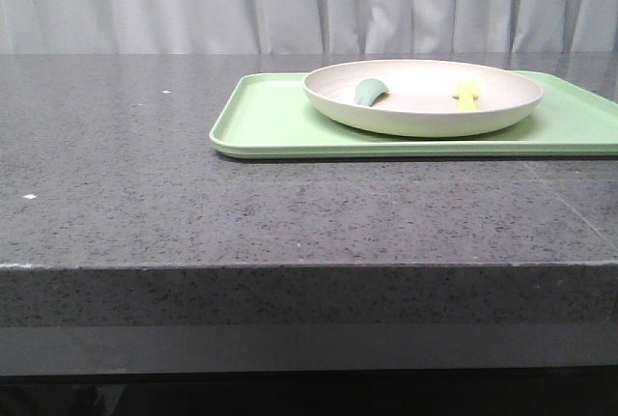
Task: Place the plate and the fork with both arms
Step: 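Lower the right gripper onto the yellow fork on the plate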
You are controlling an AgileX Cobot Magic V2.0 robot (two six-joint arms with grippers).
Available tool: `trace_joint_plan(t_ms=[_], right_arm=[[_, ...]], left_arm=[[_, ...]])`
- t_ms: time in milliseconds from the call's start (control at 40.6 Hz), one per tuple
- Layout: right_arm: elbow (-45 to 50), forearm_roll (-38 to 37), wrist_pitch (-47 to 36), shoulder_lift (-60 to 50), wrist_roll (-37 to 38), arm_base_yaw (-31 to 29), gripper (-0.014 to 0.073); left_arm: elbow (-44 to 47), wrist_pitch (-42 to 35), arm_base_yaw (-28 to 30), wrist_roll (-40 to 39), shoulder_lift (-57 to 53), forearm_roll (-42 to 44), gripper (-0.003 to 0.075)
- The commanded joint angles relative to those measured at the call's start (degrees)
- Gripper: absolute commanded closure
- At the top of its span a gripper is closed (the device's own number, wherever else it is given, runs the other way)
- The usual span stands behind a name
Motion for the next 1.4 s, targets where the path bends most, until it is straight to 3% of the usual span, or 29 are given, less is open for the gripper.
trace_joint_plan(t_ms=[0,74,271,541,1181,1279,1378], right_arm=[[-6.2,1.7,-1.4,6.2,0.1,3.9,-0.0059],[-10.0,2.5,0.4,11.9,0.2,6.2,-0.0059],[-24.7,3.1,14.5,27.0,3.1,5.9,-0.0059],[-38.5,3.1,22.9,41.5,5.2,4.8,-0.0059],[-40.3,3.1,23.7,48.4,5.8,4.1,-0.0057],[-40.3,3.1,24.0,48.4,5.8,4.1,0.0007],[-40.3,3.1,24.6,48.4,5.8,4.1,0.0172]], left_arm=[[-1.5,-4.3,-0.4,0.1,0.6,-0.5,0.0739],[-1.5,-4.3,-0.4,0.1,0.6,-0.5,0.0739],[-1.5,-4.3,-0.4,0.1,0.6,-0.5,0.0739],[-1.5,-4.3,-0.4,0.1,0.6,-0.5,0.0739],[-1.5,-4.3,-0.4,0.1,0.6,-0.5,0.0739],[-1.5,-4.3,-0.4,0.1,0.6,-0.5,0.0739],[-1.5,-4.3,-0.4,0.1,0.6,-0.5,0.0739]])
